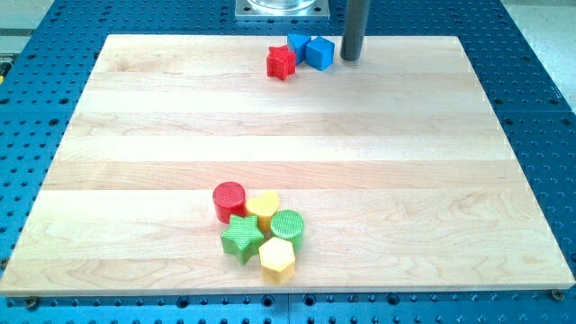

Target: Touch the blue blocks

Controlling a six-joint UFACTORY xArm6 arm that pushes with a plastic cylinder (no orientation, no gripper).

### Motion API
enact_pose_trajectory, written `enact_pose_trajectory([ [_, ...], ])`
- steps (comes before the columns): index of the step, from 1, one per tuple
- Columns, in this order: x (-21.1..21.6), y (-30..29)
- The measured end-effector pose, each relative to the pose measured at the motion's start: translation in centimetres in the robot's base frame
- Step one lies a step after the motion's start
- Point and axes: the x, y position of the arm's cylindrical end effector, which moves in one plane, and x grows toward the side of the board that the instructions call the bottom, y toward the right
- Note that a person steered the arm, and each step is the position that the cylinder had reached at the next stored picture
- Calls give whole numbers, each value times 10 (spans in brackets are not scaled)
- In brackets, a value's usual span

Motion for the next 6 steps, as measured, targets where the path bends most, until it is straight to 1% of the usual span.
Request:
enact_pose_trajectory([
  [1,-6,-17],
  [2,-26,-17],
  [3,-26,-39],
  [5,-29,-91],
  [6,-38,-146],
])
